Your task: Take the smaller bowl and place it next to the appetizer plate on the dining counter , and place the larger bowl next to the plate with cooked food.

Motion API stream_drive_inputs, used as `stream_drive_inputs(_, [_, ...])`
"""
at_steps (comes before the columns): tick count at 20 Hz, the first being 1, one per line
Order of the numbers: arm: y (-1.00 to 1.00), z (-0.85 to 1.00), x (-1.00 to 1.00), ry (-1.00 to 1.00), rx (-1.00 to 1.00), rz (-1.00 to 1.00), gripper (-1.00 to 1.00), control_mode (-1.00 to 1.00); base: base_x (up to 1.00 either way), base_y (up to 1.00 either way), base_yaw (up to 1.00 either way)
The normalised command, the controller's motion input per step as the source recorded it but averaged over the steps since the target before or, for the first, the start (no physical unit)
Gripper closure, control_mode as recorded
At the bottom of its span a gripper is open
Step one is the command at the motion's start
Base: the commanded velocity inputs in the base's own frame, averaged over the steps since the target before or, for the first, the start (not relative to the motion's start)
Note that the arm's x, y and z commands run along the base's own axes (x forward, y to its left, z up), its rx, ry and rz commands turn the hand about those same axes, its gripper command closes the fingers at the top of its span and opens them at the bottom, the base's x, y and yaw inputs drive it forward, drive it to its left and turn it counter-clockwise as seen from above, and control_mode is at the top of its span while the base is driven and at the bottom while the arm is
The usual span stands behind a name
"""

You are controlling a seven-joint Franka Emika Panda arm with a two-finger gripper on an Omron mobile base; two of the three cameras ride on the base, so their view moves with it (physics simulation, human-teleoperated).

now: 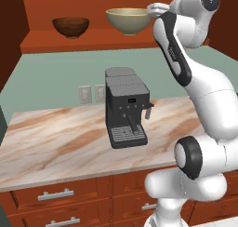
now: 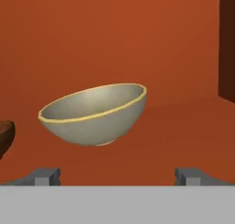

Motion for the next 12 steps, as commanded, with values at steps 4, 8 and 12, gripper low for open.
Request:
stream_drive_inputs(4, [-0.02, 0.2, 0.36, 0.0, 0.07, -0.06, -1.0, -1.0, 0.0, 0.0, 0.0])
stream_drive_inputs(8, [0.0, 0.0, 0.33, 0.1, 0.13, -0.14, -1.0, -1.0, 0.0, 0.0, 0.0])
stream_drive_inputs(12, [0.0, 0.0, 0.38, 0.17, 0.09, -0.2, -1.0, -1.0, 0.0, 0.0, 0.0])
